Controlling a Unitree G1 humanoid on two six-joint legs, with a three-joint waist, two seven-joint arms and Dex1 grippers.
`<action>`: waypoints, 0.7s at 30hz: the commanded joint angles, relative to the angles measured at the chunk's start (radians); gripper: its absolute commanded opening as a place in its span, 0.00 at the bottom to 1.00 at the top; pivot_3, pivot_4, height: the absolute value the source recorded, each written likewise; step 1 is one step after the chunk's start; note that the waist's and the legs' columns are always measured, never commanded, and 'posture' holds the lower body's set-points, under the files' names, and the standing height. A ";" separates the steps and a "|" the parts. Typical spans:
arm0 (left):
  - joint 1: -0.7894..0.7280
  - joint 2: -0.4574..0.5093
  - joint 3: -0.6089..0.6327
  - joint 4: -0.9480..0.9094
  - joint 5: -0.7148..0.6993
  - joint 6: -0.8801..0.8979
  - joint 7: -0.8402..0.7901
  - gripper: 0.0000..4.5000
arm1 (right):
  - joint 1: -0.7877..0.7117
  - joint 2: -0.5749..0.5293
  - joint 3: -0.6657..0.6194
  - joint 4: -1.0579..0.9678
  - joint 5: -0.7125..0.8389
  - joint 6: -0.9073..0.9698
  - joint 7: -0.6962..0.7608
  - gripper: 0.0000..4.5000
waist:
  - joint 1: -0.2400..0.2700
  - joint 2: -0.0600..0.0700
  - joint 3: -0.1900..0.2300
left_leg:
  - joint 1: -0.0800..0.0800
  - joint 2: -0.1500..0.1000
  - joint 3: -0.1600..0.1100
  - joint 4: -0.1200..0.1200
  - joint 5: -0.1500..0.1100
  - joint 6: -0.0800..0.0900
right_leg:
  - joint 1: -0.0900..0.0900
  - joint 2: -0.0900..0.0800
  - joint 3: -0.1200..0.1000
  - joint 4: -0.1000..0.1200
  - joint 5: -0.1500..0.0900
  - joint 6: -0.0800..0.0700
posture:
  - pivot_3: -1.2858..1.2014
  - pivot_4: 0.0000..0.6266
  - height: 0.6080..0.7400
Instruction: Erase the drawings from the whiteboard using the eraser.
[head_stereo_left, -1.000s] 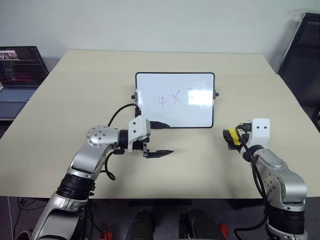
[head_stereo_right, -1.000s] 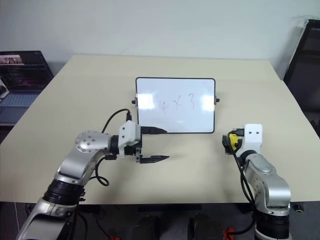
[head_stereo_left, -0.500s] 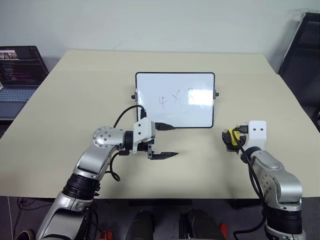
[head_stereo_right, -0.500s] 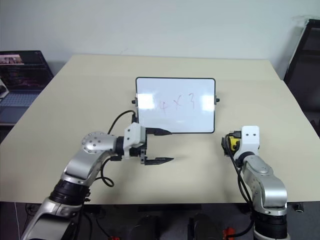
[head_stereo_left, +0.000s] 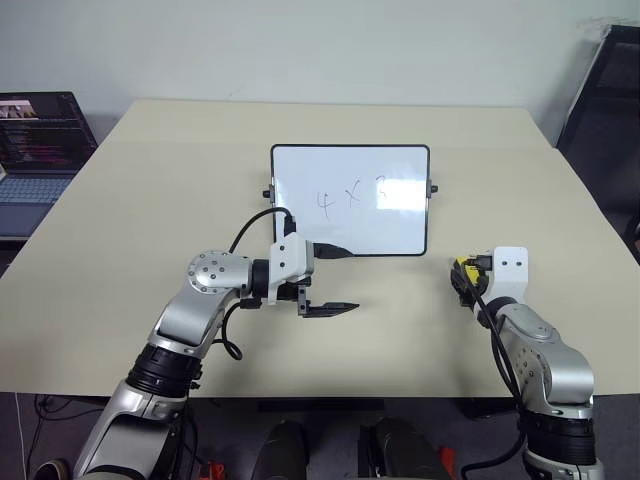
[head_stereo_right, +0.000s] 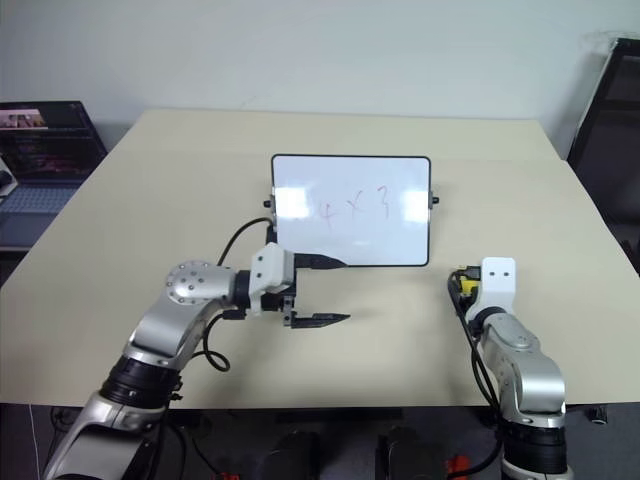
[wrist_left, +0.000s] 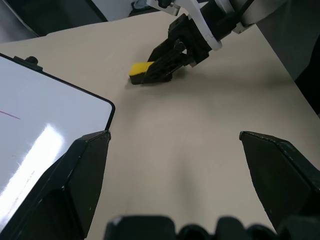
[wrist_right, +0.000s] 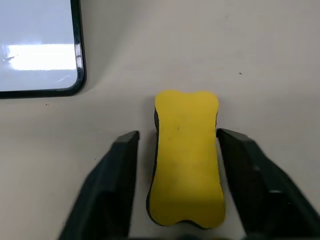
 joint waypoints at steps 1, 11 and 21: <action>-0.013 -0.003 0.002 -0.041 -0.001 0.002 0.012 1.00 | -0.016 0.000 -0.011 -0.006 -0.006 -0.026 -0.003 0.28 | 0.000 0.000 0.000 | 0.000 0.000 0.000 0.000 0.000 0.000 | 0.000 0.000 0.000 0.000 0.000 0.000 | 0.52 0.24 1.00; 0.005 -0.013 0.020 -0.054 0.027 0.072 0.126 1.00 | -0.008 -0.014 -0.002 -0.033 -0.010 -0.018 0.011 0.23 | 0.000 0.000 0.000 | 0.000 0.000 0.000 0.001 0.000 0.000 | 0.000 0.000 0.000 0.000 0.000 0.000 | 0.52 0.24 1.00; -0.015 -0.100 0.070 -0.158 0.086 0.350 0.457 1.00 | 0.019 -0.143 0.134 -0.299 0.000 -0.042 0.160 0.23 | 0.000 0.000 0.000 | -0.001 0.000 -0.002 0.001 0.000 0.000 | 0.000 0.000 -0.001 0.000 0.000 0.000 | 0.52 0.24 1.00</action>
